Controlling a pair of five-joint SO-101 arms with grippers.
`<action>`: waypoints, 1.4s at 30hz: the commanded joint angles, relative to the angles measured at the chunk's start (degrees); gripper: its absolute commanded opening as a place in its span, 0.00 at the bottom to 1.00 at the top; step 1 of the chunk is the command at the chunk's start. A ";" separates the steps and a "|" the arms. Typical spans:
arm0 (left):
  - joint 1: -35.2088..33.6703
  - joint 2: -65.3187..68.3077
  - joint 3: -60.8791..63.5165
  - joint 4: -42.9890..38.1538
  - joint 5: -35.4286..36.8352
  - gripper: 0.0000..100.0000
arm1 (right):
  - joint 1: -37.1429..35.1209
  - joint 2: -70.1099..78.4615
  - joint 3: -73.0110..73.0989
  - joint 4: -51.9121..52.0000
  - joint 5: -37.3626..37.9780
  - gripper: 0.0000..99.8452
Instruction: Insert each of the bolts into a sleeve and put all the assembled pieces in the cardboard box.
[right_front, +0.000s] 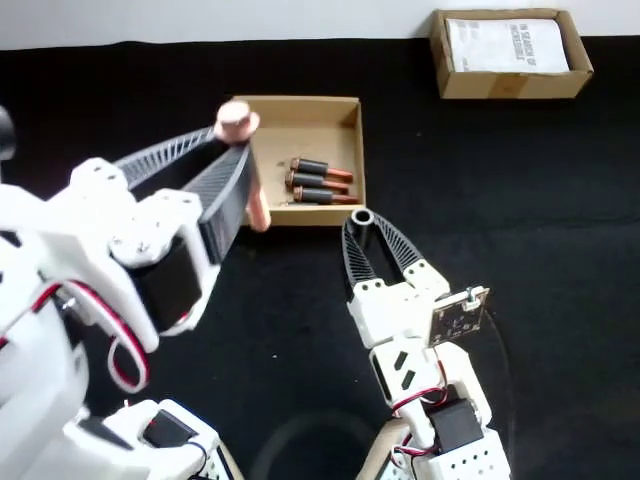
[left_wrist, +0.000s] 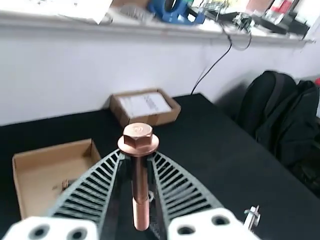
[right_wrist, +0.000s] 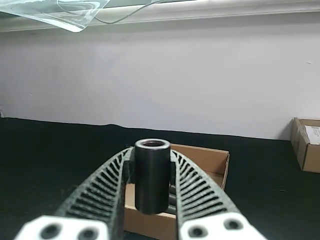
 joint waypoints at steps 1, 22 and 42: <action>-0.66 -1.54 9.71 -2.20 0.53 0.01 | -0.40 0.13 2.59 0.13 0.53 0.01; 5.41 -2.07 53.49 -46.77 0.62 0.01 | -0.31 0.13 2.68 0.13 0.44 0.01; 6.64 -2.07 65.45 -47.38 0.44 0.01 | -0.13 0.04 2.68 0.13 0.53 0.01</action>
